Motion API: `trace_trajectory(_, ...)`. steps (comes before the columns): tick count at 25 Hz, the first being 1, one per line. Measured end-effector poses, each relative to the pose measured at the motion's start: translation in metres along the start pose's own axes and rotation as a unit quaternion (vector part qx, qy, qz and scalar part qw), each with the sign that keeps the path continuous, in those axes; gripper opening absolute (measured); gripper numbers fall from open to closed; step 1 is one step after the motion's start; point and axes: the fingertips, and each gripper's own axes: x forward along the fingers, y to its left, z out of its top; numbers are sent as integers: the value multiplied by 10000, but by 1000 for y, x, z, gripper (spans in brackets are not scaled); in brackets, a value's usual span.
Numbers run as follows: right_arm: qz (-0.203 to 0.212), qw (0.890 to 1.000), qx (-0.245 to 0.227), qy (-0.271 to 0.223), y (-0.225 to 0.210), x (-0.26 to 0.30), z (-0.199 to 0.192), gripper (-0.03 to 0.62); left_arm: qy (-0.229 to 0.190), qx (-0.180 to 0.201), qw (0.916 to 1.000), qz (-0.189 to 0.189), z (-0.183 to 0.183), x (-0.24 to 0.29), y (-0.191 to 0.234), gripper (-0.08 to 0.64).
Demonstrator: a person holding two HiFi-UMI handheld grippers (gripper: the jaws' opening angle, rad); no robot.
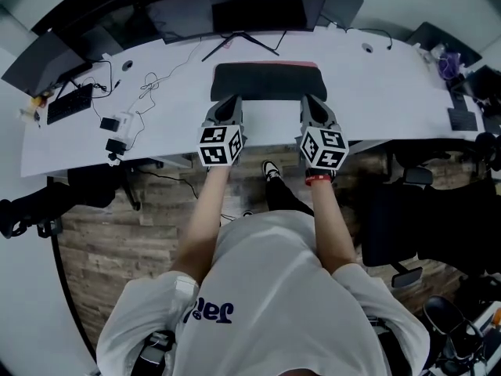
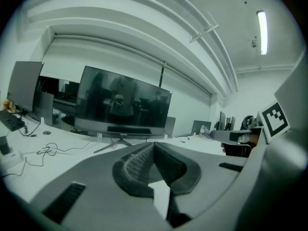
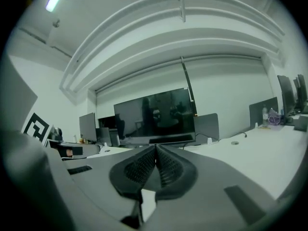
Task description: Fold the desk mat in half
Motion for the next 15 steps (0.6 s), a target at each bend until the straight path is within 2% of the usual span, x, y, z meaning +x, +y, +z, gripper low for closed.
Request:
trace_trajectory(6,-64,9998,-12,-172,0,-18,2,11,-201,181,9996,-46,8,-11,-10,20)
trace_trajectory(15,-107,9997,-74,-186,1,-31,0,11,-249,32,9997,-54,2,-19,-15,20)
